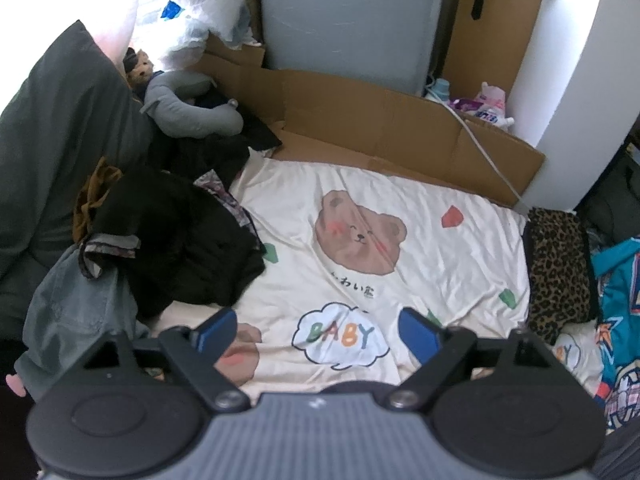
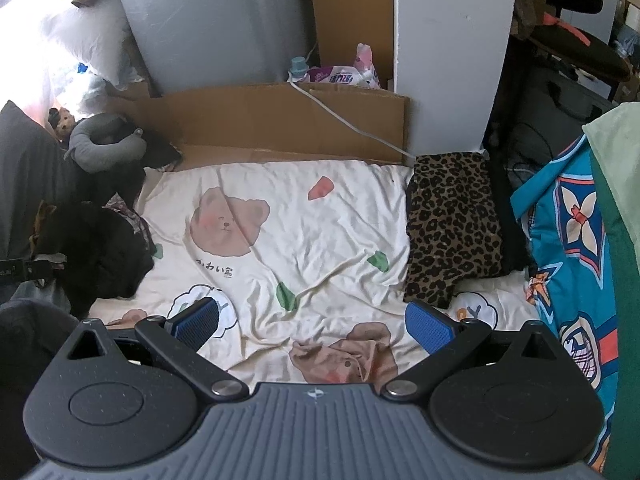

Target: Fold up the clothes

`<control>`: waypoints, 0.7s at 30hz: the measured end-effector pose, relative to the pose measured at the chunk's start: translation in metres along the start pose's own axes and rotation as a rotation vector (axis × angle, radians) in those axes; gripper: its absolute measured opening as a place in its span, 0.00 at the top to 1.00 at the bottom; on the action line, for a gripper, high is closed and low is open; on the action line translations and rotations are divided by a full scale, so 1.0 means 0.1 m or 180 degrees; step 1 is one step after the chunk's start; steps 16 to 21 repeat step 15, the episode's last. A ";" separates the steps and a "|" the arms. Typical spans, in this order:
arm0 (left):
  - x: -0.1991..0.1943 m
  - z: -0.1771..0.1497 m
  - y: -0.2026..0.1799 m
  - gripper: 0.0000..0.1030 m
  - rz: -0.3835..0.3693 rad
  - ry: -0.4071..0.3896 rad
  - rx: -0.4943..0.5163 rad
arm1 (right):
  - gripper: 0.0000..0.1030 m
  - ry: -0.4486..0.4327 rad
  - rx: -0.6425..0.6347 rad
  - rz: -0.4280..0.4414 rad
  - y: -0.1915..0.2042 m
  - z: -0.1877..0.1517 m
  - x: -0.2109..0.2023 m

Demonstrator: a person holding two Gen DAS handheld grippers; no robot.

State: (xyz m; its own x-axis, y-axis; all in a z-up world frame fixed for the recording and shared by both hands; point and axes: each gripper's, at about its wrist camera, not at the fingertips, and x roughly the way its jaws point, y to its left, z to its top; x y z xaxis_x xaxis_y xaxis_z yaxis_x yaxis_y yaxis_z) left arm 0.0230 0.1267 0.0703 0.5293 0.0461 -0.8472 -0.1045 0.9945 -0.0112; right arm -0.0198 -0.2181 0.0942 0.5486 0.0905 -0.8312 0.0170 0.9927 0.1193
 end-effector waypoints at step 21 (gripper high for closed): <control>0.02 0.01 0.02 0.12 -0.0125 0.0042 -0.0041 | 0.01 -0.0060 0.0064 -0.0010 -0.01 -0.01 -0.02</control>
